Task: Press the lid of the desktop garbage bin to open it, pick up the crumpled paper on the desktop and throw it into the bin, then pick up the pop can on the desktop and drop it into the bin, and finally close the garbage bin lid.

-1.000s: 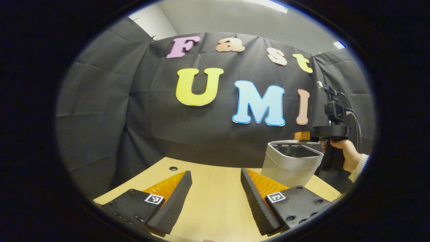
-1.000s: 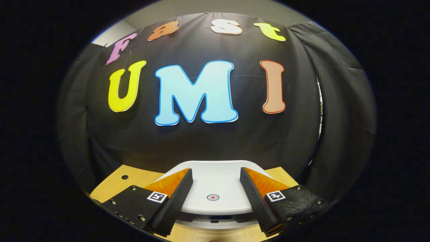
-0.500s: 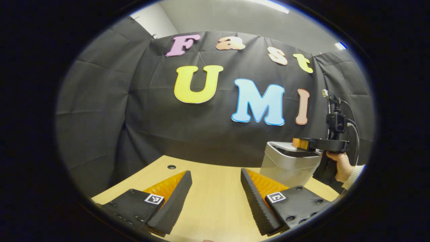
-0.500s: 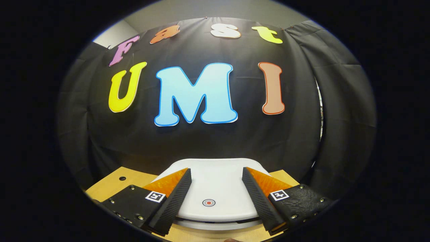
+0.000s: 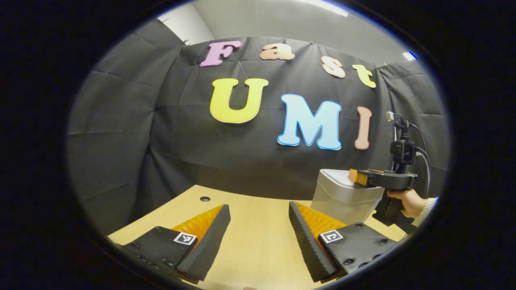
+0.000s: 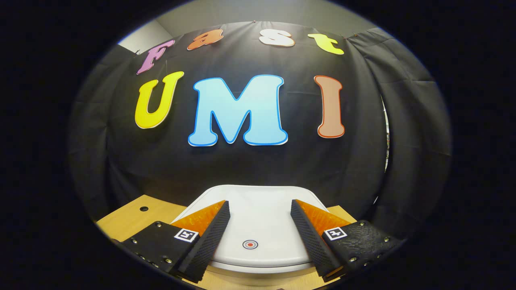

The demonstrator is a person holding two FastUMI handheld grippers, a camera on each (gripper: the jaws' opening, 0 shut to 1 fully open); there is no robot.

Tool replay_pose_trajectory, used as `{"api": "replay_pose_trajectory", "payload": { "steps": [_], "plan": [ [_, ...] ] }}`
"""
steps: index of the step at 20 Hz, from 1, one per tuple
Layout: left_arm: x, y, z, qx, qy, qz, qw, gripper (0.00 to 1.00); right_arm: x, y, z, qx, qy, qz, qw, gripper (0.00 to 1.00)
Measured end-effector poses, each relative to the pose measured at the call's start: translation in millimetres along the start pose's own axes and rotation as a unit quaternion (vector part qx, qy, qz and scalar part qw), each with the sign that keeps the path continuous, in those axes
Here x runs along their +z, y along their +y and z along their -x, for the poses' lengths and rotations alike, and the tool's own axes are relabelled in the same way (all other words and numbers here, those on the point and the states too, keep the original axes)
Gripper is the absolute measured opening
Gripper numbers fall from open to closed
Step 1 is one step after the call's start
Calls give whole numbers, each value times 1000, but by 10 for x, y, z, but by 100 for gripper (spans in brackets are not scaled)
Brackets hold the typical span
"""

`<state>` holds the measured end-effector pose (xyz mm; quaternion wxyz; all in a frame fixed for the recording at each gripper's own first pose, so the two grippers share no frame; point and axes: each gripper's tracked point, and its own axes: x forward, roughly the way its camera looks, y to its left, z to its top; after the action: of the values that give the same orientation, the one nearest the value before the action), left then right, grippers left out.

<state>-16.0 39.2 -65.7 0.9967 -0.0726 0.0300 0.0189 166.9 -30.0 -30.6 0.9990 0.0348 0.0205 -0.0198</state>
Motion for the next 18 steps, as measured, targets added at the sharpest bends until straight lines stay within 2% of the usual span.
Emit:
{"api": "replay_pose_trajectory", "payload": {
  "steps": [6,9,18],
  "plan": [
    [-13,65,25,-1,2,1,1000,95,-60,-3,19,-7,-15,7,1000,98],
    [-47,127,14,-5,8,5,1000,95,-100,-17,-3,-4,-18,-10,1000,99],
    [-68,108,25,-45,17,14,999,96,-60,-21,-37,-7,-39,-10,999,98]
  ]
}}
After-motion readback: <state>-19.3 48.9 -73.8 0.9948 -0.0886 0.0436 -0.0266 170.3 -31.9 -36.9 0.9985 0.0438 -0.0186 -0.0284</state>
